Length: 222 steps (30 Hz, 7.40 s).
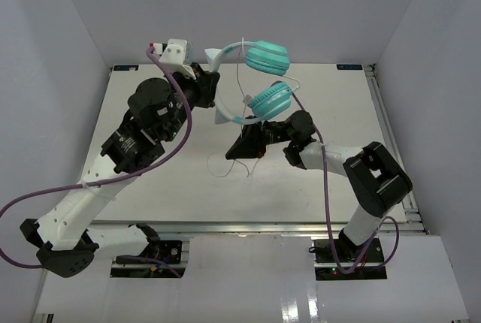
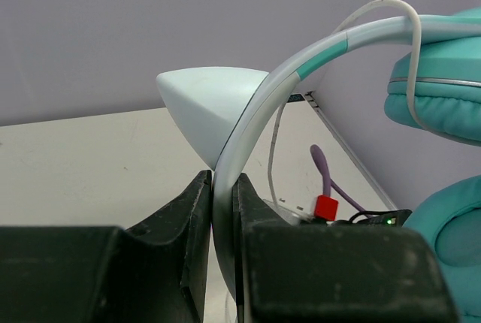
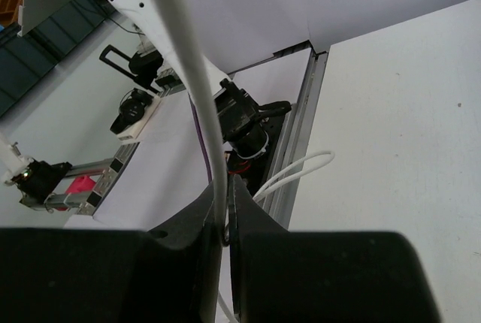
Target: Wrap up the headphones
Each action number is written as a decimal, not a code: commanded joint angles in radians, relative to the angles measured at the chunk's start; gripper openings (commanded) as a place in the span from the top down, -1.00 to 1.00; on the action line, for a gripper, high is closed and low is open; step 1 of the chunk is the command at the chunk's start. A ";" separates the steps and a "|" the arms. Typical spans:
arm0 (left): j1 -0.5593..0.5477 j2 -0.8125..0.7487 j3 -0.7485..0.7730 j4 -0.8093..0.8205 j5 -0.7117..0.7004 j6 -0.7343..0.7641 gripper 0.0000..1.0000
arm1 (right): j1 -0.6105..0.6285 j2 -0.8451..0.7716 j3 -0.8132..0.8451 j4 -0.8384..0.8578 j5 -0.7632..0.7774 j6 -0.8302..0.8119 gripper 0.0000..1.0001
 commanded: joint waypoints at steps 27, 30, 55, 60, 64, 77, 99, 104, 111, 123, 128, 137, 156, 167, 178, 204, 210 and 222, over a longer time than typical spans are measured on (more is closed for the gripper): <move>0.316 0.081 0.004 0.114 0.044 -0.034 1.00 | 0.031 -0.391 -0.039 -0.964 0.121 -0.792 0.85; 0.347 0.090 -0.022 0.111 0.030 -0.004 1.00 | 0.032 -0.427 0.052 -1.194 0.252 -0.977 0.85; 0.385 0.340 -0.233 0.092 0.182 0.120 1.00 | 0.375 -0.444 0.319 -1.409 1.697 -2.041 0.85; 0.369 0.348 -0.264 0.085 0.284 0.133 1.00 | 0.375 -0.425 0.292 -1.250 1.731 -2.150 0.85; 0.353 0.337 -0.269 0.060 0.365 0.160 1.00 | 0.374 -0.410 0.269 -1.187 1.726 -2.191 0.85; 0.331 0.235 -0.331 -0.012 0.591 0.219 1.00 | 0.283 -0.398 0.240 -1.129 1.635 -2.158 0.73; 0.316 0.124 -0.377 -0.025 0.815 0.274 1.00 | 0.016 -0.312 0.309 -1.252 1.222 -1.808 0.55; 0.310 0.124 -0.377 -0.026 0.847 0.270 1.00 | -0.014 -0.275 0.347 -1.266 1.154 -1.730 0.60; 0.304 0.132 -0.374 -0.024 0.868 0.275 1.00 | -0.028 -0.194 0.418 -1.284 1.144 -1.645 0.77; 0.294 0.121 -0.335 -0.021 0.921 0.252 1.00 | -0.072 -0.109 0.437 -1.331 1.082 -1.535 0.85; 0.286 0.125 -0.312 -0.017 0.941 0.242 1.00 | -0.088 -0.076 0.466 -1.346 1.071 -1.488 0.85; 0.285 0.095 -0.264 -0.010 0.904 0.198 1.00 | -0.201 -0.088 0.427 -1.357 0.844 -1.360 0.85; 0.279 0.184 0.143 -0.214 0.877 0.073 1.00 | -0.222 0.180 0.583 -1.142 0.270 -1.001 0.61; 0.279 0.191 0.229 -0.219 0.732 0.045 1.00 | -0.190 0.208 0.481 -1.022 0.225 -0.932 0.75; 0.283 0.219 0.340 -0.220 0.544 0.031 1.00 | -0.190 0.101 0.239 -0.890 0.172 -0.859 0.85; 0.300 0.191 0.351 -0.312 0.337 0.075 1.00 | -0.355 -0.263 -0.103 -0.737 0.270 -0.740 0.85; 0.300 0.159 0.323 -0.320 0.360 0.056 1.00 | -0.418 -0.257 -0.070 -0.726 0.319 -0.703 0.85; 0.300 0.123 0.307 -0.336 0.455 0.015 1.00 | -0.493 -0.128 0.028 -0.670 0.433 -0.563 0.85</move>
